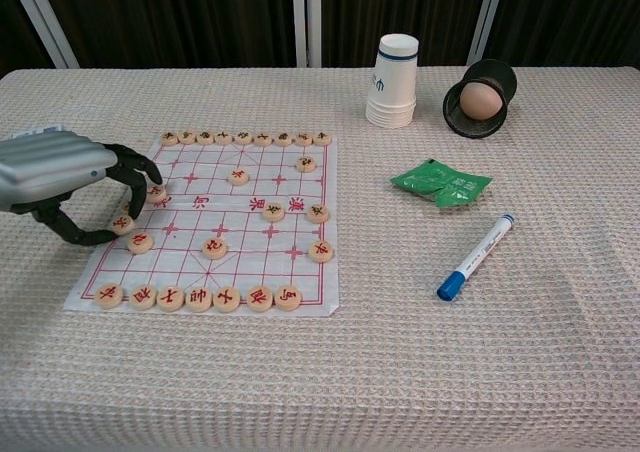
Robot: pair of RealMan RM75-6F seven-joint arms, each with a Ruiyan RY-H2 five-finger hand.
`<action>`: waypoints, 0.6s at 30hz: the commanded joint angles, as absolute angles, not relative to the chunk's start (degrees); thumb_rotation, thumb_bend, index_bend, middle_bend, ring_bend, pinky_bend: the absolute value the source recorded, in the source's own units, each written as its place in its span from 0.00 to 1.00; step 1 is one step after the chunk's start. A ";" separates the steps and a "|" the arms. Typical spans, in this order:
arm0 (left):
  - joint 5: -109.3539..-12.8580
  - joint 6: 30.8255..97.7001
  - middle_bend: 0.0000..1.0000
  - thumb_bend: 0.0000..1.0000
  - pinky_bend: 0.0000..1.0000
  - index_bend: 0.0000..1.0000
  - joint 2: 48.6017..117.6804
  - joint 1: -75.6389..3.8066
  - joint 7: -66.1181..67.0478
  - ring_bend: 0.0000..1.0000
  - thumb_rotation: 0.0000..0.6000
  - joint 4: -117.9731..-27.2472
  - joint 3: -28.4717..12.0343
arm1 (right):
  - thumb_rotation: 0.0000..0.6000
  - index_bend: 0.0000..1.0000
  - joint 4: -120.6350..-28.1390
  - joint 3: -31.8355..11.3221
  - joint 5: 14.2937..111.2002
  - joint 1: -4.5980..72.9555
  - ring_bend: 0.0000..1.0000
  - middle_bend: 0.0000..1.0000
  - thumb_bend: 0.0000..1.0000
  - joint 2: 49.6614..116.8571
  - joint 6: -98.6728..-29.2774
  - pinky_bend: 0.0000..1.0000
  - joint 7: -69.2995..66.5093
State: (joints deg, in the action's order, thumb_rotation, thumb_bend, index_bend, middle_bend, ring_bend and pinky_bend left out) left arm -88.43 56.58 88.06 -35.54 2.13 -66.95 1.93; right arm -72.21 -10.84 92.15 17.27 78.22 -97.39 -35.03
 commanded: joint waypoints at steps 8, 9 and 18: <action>-89.21 59.10 0.17 0.35 0.27 0.54 86.56 -35.23 1.41 0.14 1.00 -69.35 1.39 | 1.00 0.00 -71.91 -10.85 92.13 17.08 0.00 0.00 0.46 78.09 -97.50 0.00 -35.10; -89.26 59.33 0.17 0.35 0.27 0.54 86.39 -35.27 1.40 0.14 1.00 -69.60 1.24 | 1.00 0.00 -71.87 -10.84 92.12 17.08 0.00 0.00 0.46 78.11 -97.48 0.00 -35.11; -86.47 55.49 0.18 0.35 0.27 0.54 87.01 -37.14 1.20 0.14 1.00 -67.96 -0.53 | 1.00 0.00 -71.86 -10.73 92.35 17.05 0.00 0.00 0.46 78.23 -97.55 0.00 -35.01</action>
